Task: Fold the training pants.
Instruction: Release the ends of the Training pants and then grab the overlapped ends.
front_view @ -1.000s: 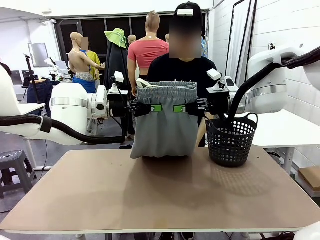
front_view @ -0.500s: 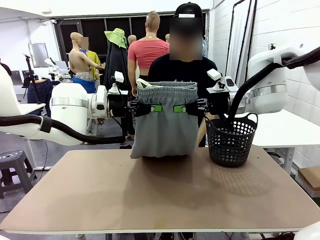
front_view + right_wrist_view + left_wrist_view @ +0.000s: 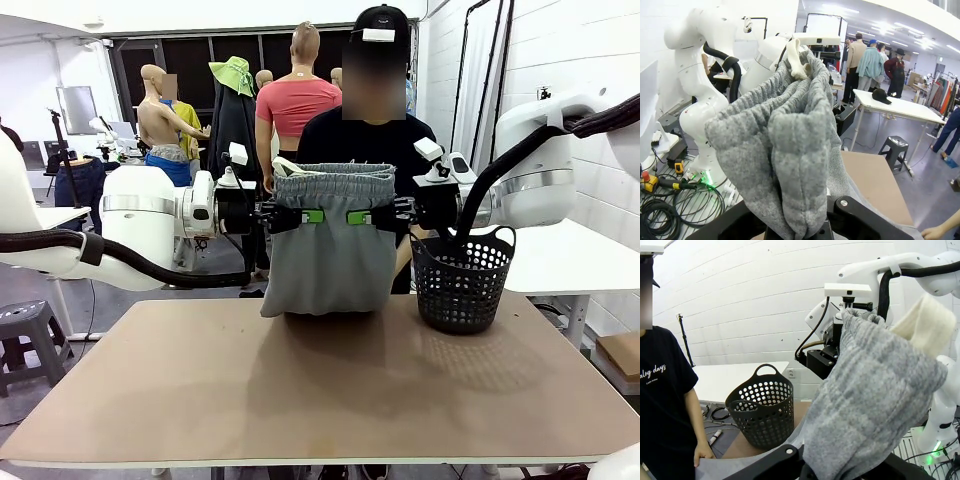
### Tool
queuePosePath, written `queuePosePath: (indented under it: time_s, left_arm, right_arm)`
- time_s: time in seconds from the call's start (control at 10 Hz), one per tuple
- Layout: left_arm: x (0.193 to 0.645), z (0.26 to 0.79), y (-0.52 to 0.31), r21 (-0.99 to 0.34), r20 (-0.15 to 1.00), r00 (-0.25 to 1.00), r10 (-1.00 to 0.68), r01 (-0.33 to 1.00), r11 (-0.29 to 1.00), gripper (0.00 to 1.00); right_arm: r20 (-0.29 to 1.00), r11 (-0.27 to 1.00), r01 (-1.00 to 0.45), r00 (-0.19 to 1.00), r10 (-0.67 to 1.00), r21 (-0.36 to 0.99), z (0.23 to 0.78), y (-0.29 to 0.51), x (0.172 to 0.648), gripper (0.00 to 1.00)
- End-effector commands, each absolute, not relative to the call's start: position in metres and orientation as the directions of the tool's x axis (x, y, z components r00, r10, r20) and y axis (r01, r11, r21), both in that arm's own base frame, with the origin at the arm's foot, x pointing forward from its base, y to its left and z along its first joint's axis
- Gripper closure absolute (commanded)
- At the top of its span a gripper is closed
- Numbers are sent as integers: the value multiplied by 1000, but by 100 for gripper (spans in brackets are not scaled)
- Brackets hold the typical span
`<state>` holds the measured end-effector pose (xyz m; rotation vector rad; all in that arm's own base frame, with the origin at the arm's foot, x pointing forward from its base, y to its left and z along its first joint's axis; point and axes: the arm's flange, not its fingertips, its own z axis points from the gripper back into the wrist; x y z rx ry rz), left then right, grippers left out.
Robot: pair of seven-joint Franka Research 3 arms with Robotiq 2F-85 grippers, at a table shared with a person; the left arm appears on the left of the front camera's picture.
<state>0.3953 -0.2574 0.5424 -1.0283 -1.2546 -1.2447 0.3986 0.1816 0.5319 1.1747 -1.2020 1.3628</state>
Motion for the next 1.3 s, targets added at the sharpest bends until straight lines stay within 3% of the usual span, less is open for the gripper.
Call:
queuePosePath:
  time_s: [0.0, 1.2]
  left_arm:
    - [394, 546, -258, 100, 992, -92, -85, 990, 98, 100]
    - [394, 546, -258, 100, 992, -92, -85, 990, 98, 100]
  right_arm:
    - [995, -78, -992, -100, 22, -98, 530, 182, 396, 100]
    - [995, -78, -992, -100, 22, -98, 530, 182, 396, 100]
